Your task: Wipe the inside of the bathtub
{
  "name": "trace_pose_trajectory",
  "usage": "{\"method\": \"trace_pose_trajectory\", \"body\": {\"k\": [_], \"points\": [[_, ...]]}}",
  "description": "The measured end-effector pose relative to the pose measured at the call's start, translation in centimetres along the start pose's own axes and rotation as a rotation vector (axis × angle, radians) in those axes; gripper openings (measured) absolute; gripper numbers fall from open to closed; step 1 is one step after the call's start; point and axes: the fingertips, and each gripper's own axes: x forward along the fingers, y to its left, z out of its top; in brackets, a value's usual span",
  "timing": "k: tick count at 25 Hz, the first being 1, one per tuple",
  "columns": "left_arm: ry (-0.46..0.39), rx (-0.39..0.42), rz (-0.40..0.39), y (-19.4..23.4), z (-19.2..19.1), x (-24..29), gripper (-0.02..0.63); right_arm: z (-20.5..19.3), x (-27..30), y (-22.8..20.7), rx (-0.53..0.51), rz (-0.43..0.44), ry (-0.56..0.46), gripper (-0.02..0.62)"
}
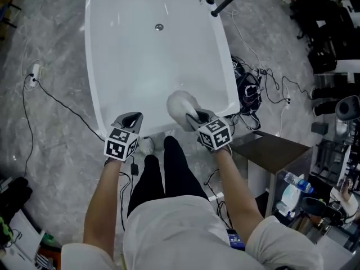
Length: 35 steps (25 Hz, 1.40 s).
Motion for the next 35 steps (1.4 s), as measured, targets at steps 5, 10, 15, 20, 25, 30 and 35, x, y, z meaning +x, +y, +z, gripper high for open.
{"method": "trace_pose_trajectory", "body": {"k": [5,10,15,20,25,30,35], "points": [[-0.041,0.011,-0.009,-2.1,1.2,-5.2,0.009,2.8,-5.9,4.6,0.062,-0.021,-0.142,0.094],[-0.11,0.015,-0.008,-5.1,1.9,-9.0,0.011,4.3,-11.9,8.5,0.106,-0.007,-0.299,0.094],[-0.152,0.036,-0.02,-8.7,2.8,-11.2,0.011,4.5,-17.1,10.7,0.11,-0.01,-0.398,0.094],[-0.204,0.082,0.024,-11.1,4.5,-14.2,0.011,3.8,-20.6,11.5,0.077,0.019,-0.442,0.094],[-0.268,0.008,0.095,-13.3,4.6,-16.6,0.011,2.7,-23.7,10.5,0.069,0.053,-0.472,0.094],[-0.32,-0.023,0.129,-16.9,5.6,-17.3,0.011,2.5,-26.8,9.5,0.029,0.072,-0.513,0.094],[-0.38,-0.089,0.193,-19.6,6.1,-17.5,0.011,1.8,-29.0,9.5,0.02,0.133,-0.553,0.094]]}}
